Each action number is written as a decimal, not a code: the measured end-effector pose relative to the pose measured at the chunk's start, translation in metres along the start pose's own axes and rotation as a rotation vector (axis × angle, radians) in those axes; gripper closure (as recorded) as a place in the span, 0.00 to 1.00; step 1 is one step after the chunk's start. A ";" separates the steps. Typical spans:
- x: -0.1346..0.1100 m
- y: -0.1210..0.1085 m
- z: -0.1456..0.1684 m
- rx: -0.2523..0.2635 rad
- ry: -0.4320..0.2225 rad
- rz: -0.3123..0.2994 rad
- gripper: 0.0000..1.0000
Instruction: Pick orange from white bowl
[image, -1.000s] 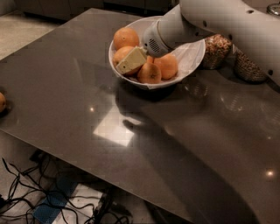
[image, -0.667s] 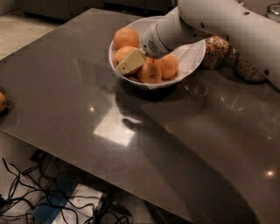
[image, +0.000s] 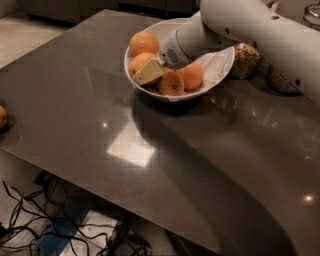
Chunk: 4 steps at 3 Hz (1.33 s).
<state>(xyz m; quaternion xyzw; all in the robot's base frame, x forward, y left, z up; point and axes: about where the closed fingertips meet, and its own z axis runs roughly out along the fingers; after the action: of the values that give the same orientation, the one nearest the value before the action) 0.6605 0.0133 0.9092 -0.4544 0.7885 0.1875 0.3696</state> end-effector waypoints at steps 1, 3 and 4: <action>0.001 0.001 0.003 -0.008 0.001 0.005 0.65; 0.001 0.001 0.003 -0.008 0.001 0.005 1.00; -0.001 0.001 0.001 -0.009 0.000 0.005 1.00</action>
Offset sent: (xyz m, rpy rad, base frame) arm 0.0001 0.0016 -0.0024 0.0037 0.0084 0.0029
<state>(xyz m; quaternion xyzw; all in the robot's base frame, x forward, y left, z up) 0.6606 0.0148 0.9097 -0.4540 0.7888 0.1920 0.3671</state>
